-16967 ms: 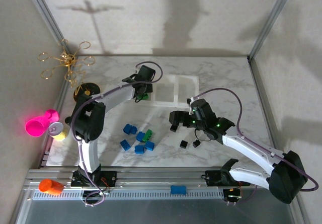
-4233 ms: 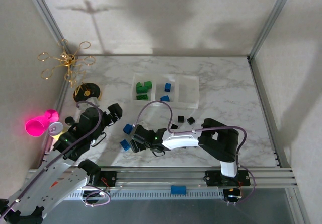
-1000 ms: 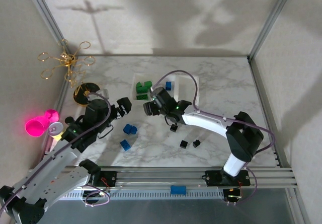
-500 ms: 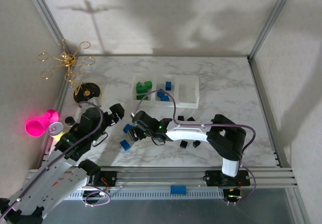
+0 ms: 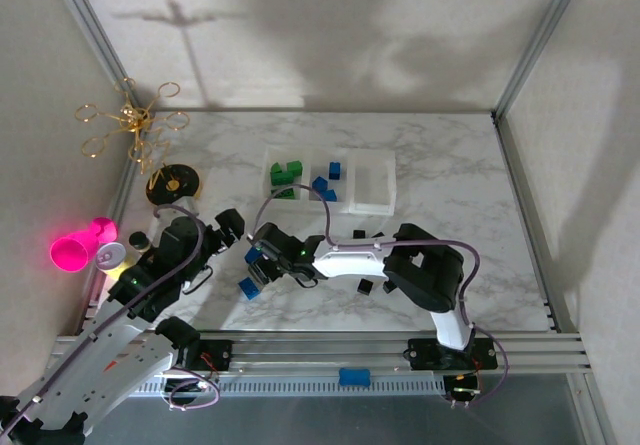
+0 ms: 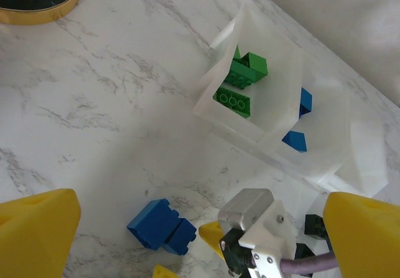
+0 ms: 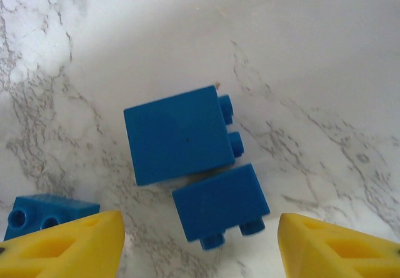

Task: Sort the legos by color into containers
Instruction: Pick up the lego from the center of the table.

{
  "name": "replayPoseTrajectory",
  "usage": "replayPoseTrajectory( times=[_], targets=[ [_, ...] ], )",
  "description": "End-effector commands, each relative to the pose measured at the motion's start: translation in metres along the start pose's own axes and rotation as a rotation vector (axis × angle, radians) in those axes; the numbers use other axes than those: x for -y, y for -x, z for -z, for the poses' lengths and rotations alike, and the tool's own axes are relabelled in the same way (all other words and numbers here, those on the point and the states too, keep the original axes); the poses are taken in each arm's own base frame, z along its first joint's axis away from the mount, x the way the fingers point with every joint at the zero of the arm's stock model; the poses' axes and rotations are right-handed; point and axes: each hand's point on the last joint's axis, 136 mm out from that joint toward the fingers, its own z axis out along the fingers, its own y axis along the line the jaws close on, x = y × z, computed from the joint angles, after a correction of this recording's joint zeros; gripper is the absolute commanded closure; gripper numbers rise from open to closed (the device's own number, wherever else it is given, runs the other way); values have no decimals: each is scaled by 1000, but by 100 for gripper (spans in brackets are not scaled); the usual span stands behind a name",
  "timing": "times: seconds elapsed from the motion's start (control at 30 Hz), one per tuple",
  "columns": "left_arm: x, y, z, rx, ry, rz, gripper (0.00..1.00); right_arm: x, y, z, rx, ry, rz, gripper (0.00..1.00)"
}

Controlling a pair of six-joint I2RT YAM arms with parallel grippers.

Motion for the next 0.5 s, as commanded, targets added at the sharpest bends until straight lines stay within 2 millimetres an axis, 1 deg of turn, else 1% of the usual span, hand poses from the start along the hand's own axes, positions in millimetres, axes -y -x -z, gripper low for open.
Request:
replayPoseTrajectory(
  times=[0.0,0.1,0.3,0.4,0.47],
  targets=[
    [-7,3,3,23,28,-1,1,12,6,-9,-6,-35,27,36],
    [-9,3,3,26,34,-5,0,18,8,-13,-5,-38,26,38],
    [-8,5,3,33,34,-10,0,18,6,-21,-27,-31,60,44],
    [-7,5,3,29,37,-11,0,20,6,-22,-33,-30,57,48],
    [-6,6,2,33,34,-12,1,19,9,-21,-24,-24,58,52]
  ],
)
